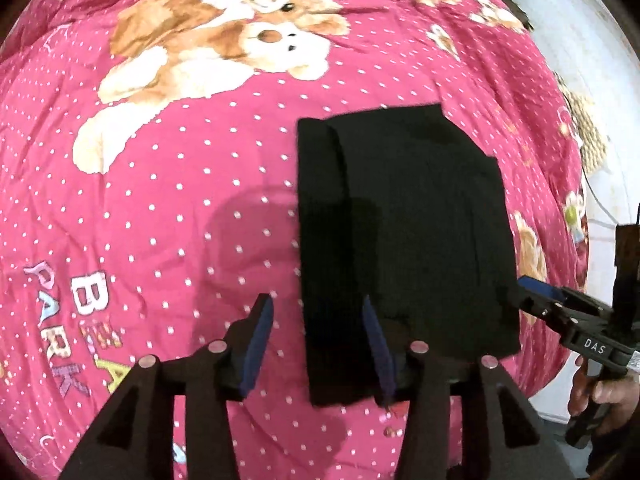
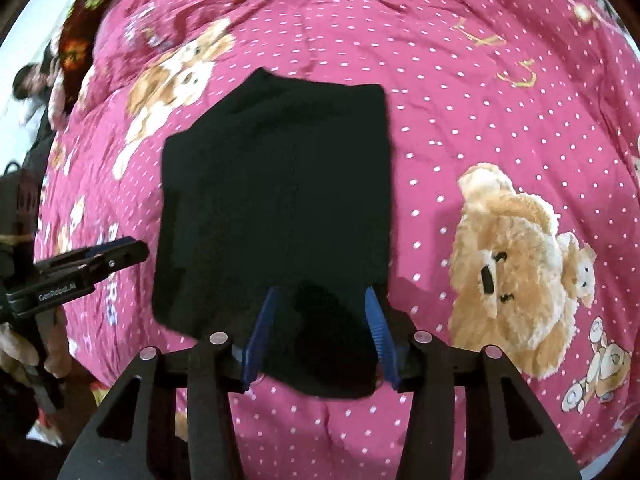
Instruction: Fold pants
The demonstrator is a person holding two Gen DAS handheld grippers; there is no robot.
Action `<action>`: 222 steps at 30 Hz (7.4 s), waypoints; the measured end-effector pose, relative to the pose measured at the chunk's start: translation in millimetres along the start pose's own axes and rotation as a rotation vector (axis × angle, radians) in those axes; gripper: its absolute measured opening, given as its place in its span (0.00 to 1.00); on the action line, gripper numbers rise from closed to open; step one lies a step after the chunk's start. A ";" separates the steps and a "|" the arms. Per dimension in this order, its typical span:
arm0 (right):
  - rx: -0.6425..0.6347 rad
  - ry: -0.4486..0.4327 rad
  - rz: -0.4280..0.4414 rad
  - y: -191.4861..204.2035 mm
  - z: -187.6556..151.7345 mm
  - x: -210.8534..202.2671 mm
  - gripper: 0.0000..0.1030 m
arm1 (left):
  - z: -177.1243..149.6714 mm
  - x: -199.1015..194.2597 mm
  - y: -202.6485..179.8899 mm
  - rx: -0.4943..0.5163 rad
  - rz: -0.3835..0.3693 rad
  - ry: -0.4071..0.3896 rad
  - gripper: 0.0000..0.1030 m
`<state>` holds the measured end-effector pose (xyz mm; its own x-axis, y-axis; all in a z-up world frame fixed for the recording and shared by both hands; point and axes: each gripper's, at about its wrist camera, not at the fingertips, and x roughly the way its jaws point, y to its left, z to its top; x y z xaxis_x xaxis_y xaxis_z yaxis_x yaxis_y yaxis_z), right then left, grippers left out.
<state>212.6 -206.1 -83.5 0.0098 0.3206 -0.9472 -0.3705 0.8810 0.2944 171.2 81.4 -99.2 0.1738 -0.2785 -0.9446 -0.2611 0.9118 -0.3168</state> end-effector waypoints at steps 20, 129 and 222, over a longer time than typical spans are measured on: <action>0.110 0.054 0.153 -35.3 41.6 35.6 0.49 | 34.3 36.4 1.6 -0.068 -0.166 0.039 0.59; -0.246 -0.098 -0.080 116.0 -90.2 -64.3 0.38 | -124.9 -101.9 -19.9 0.134 0.116 -0.181 0.36; -0.266 -0.115 -0.054 87.6 -121.9 -59.3 0.26 | -118.7 -78.2 -63.9 0.222 0.214 -0.100 0.36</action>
<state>66.3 -190.4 -17.0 0.1353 0.3267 -0.9354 -0.5966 0.7806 0.1864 61.7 9.1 -15.2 0.2327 -0.0518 -0.9712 -0.0903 0.9931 -0.0746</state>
